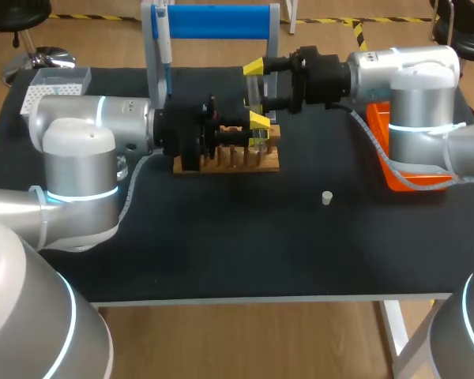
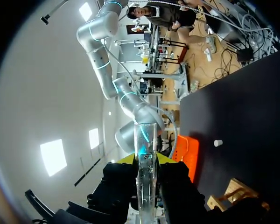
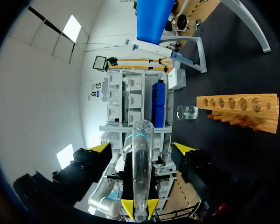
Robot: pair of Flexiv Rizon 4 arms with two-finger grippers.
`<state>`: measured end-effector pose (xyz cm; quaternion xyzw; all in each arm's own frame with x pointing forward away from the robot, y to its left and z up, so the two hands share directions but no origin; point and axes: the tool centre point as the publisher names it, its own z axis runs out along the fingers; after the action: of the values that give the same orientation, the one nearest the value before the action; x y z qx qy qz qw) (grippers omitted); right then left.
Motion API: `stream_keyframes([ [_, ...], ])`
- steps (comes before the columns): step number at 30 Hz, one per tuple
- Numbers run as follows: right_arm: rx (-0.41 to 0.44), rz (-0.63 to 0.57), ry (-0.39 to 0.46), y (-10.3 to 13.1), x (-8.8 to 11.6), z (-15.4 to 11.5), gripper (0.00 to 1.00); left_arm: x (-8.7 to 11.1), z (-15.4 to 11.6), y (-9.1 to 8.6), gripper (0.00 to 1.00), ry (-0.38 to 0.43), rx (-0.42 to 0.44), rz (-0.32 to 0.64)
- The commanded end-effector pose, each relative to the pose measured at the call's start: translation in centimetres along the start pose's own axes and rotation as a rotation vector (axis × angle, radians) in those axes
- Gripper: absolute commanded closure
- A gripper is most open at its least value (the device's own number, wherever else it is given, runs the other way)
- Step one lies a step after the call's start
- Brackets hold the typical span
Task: Invert the test tube, pick up the pipette, mount the tip to pipette, aspirate from beaker and dispense into the tube, eject the tip, return the pipette, and cap with the stopper.
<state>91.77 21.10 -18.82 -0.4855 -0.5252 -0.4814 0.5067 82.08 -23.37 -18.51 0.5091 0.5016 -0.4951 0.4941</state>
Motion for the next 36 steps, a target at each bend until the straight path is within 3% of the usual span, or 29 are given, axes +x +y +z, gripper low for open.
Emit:
stream_keyframes([
  [1,-0.001,0.000,-0.002,0.0,0.0,0.0,0.00,-0.1,-0.1,0.0,1.00,0.002,0.001,0.001],
  [6,-0.002,-0.018,-0.007,-0.1,0.1,-0.4,0.00,-0.1,-0.1,0.0,1.00,0.002,0.001,0.001],
  [17,-0.049,-0.261,-0.100,-1.0,0.5,-6.3,0.00,-0.1,-0.1,0.0,1.00,0.002,0.001,0.001],
  [29,-0.126,-0.509,-0.260,-1.0,-2.6,-9.7,0.00,-0.1,-0.1,0.0,1.00,0.002,0.001,0.001],
  [36,-0.081,-0.747,-0.382,-1.9,-4.1,-9.6,0.00,-0.1,-0.1,0.0,1.00,0.002,0.001,0.001],
])
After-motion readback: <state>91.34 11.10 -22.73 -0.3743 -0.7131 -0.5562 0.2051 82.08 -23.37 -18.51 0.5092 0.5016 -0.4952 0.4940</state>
